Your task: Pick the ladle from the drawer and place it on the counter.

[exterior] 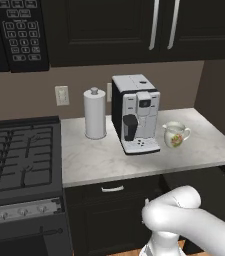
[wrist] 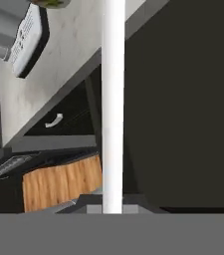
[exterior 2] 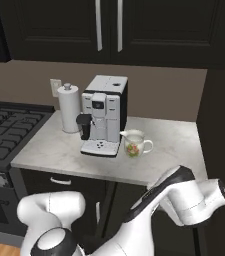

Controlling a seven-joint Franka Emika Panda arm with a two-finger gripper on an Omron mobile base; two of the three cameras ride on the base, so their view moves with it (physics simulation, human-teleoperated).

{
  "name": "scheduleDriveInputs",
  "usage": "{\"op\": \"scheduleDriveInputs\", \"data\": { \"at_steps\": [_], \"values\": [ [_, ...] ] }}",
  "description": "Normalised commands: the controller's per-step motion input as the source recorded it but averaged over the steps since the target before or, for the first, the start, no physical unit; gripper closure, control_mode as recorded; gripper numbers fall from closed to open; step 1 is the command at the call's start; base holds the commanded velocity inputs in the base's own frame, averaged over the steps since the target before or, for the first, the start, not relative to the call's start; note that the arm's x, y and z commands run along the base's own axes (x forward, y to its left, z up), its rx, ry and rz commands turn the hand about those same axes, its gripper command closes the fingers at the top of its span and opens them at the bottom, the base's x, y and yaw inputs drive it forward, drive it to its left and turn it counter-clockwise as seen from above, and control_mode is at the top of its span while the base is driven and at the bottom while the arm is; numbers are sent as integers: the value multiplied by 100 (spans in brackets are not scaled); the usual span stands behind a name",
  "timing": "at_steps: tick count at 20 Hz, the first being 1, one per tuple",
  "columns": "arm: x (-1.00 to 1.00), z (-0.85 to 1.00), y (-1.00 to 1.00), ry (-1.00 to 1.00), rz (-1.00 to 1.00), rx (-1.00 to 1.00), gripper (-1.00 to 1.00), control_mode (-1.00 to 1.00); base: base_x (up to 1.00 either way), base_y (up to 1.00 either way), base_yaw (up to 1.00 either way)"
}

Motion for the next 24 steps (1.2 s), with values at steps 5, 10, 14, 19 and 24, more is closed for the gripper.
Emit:
{"op": "scheduleDriveInputs", "data": {
  "at_steps": [5, 10, 14, 19, 24],
  "values": [
    [68, 98, 100, -12, -7, -13, 100, -100, 0, 0, 0],
    [100, 31, 43, 6, -11, -15, 100, -100, 0, 0, 0],
    [100, 0, -18, 36, -12, -7, 100, -100, 0, 0, 0],
    [100, -1, -66, 36, -3, 0, 100, -100, 0, 0, 0],
    [100, -2, -97, 24, 0, 11, 100, -100, 0, 0, 0]
  ]
}}
